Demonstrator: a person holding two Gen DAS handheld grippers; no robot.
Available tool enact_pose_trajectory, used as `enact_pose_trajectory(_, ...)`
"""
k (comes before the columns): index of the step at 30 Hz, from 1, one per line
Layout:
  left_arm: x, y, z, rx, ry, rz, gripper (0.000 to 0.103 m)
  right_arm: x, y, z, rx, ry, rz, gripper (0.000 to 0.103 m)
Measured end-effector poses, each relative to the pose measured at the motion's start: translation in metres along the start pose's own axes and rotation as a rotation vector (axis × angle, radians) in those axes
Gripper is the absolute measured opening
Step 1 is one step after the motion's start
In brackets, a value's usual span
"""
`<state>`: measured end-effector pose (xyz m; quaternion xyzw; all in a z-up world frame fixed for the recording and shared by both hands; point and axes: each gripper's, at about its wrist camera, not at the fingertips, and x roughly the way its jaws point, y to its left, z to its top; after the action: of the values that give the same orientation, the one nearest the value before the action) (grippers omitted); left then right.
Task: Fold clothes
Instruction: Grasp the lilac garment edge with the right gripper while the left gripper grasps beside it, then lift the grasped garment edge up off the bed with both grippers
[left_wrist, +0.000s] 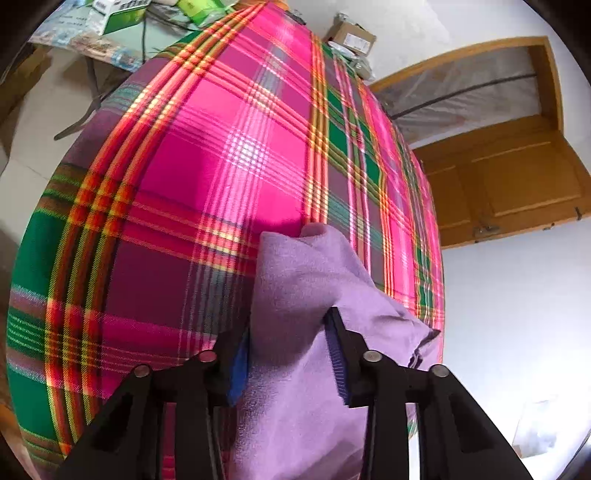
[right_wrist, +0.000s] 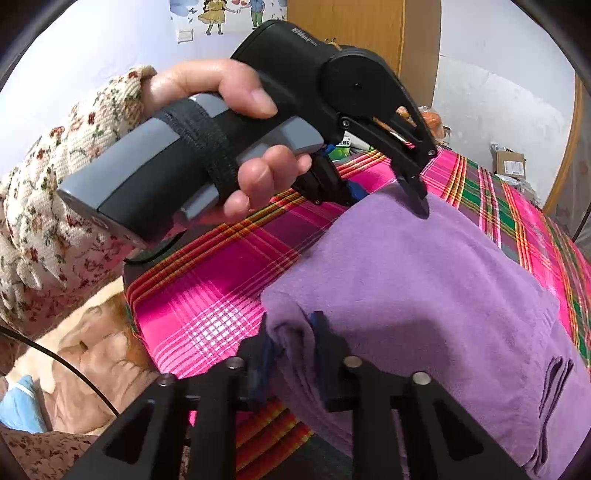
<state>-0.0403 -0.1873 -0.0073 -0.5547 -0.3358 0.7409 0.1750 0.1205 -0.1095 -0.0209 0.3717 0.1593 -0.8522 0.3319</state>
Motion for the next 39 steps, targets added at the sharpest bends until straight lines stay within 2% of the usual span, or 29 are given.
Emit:
enact_pose_trajectory(3,-0.001,0.001,0.000,-0.019,0.005,0.002,0.031,-0.002,-0.002,0.000,0.005,-0.003,0.007,0.017)
enact_pose_trajectory(5,-0.003,-0.003,-0.001,-0.001,-0.004,-0.003,0.023,-0.005,-0.003,0.000,0.007,-0.011,0.012,0.015)
enact_pose_trajectory(6,-0.006,-0.004,-0.003,0.008,-0.009,-0.011,0.022,-0.007,-0.004,0.000,0.012,-0.020,0.014,0.015)
enact_pose_trajectory(10,-0.018,-0.015,-0.006,0.027,-0.029,-0.068,0.022,-0.023,-0.008,0.006,0.037,-0.062,0.028,0.015)
enact_pose_trajectory(24,-0.037,-0.068,-0.005,0.086,-0.055,-0.145,0.021,-0.070,-0.016,0.020,0.098,-0.199,0.036,0.014)
enact_pose_trajectory(30,-0.046,-0.092,-0.012,0.113,-0.074,-0.177,0.021,-0.104,-0.022,0.008,0.127,-0.271,0.022,0.014)
enact_pose_trajectory(36,-0.047,-0.115,-0.015,0.104,-0.099,-0.197,0.021,-0.139,-0.045,0.001,0.163,-0.337,0.000,0.014)
enact_pose_trajectory(39,-0.047,-0.132,-0.020,0.148,-0.121,-0.176,0.021,-0.149,-0.060,0.000,0.185,-0.364,-0.011,0.014)
